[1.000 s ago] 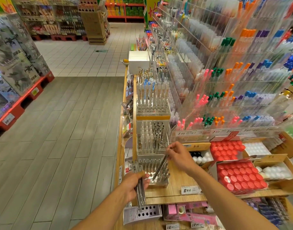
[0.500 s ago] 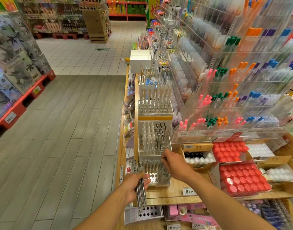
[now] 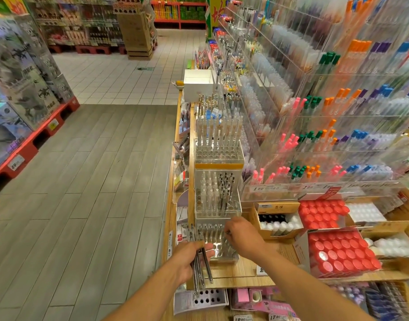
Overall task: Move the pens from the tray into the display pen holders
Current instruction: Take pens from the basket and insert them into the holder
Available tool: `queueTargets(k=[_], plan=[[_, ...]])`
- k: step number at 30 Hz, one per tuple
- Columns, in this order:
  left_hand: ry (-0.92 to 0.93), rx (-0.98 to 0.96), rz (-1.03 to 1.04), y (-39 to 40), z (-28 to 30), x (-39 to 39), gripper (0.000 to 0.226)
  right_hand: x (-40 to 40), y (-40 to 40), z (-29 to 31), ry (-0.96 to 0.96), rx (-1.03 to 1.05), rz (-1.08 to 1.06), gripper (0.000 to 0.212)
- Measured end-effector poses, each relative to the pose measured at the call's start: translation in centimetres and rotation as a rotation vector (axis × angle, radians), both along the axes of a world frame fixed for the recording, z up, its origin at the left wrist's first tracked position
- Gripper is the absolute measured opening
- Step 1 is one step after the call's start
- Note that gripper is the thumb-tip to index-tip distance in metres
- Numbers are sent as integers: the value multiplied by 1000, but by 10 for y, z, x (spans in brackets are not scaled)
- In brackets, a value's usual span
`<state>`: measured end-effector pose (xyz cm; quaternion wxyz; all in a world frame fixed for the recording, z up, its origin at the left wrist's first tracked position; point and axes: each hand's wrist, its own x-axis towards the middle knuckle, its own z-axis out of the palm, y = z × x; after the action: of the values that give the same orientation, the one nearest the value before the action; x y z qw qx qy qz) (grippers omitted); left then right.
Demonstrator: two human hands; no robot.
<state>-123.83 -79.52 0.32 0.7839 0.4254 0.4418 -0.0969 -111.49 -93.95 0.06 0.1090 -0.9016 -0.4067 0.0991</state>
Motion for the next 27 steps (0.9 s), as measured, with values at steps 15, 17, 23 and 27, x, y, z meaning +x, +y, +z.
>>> queueTargets(k=[15, 17, 23, 27], plan=[[-130, -58, -69, -4, 13, -2, 23, -8, 5, 10, 781, 378, -270, 19], [-132, -64, -62, -5, 13, -2, 30, -9, 1, 15, 1085, 478, -315, 24], [-142, -107, -86, -13, 15, -2, 36, -14, -2, 14, 1286, 602, -366, 25], [-113, -159, -41, -13, 13, -4, 32, -8, -3, 24, 1179, 685, -431, 20]])
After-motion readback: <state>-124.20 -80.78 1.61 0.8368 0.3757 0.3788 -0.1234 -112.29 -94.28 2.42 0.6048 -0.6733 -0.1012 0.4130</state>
